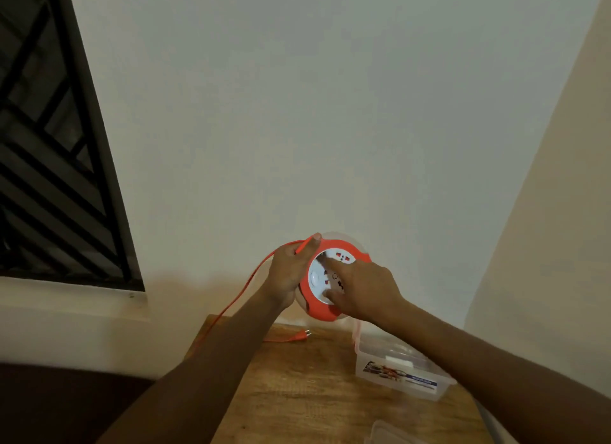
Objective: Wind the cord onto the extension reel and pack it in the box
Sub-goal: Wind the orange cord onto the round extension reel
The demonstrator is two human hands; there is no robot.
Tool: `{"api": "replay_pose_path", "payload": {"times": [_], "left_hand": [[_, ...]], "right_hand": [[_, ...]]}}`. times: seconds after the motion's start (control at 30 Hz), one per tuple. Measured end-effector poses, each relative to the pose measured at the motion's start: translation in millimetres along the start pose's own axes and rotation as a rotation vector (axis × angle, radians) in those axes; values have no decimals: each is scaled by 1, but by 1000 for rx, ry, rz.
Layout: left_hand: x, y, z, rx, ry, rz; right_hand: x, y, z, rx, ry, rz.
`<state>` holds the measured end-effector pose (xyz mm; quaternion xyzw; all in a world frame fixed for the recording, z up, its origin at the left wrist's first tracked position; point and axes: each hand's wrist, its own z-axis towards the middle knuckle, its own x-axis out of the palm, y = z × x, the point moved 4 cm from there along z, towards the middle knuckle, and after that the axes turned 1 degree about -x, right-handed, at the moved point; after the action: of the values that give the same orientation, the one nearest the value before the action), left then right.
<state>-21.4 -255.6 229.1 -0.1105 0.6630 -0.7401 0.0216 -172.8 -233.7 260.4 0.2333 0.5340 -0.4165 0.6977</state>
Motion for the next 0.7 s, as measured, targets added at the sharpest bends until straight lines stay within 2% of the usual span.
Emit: {"api": "replay_pose_path", "payload": {"times": [0.13,0.2,0.27,0.37,0.43,0.53,0.7], "left_hand": [[1,11,-4,25,-179,-11],[-2,14,-3,24,-182,52],[-6,15,-1,-6,-153,37],[-11,13,2,-48,-120,12],[-13,12,4,-56,-87,50],[-13,11,3,-70,-11,70],[-13,15,-1,-98,107,122]], "right_hand": [[22,-2,0,532,-58,951],[34,6,-5,603,-5,1141],[36,9,-11,488,20,990],[20,1,-17,193,-119,312],[11,0,-19,-66,-162,25],[6,1,-21,-399,-54,-151],[-7,3,-19,-693,37,-305]]}}
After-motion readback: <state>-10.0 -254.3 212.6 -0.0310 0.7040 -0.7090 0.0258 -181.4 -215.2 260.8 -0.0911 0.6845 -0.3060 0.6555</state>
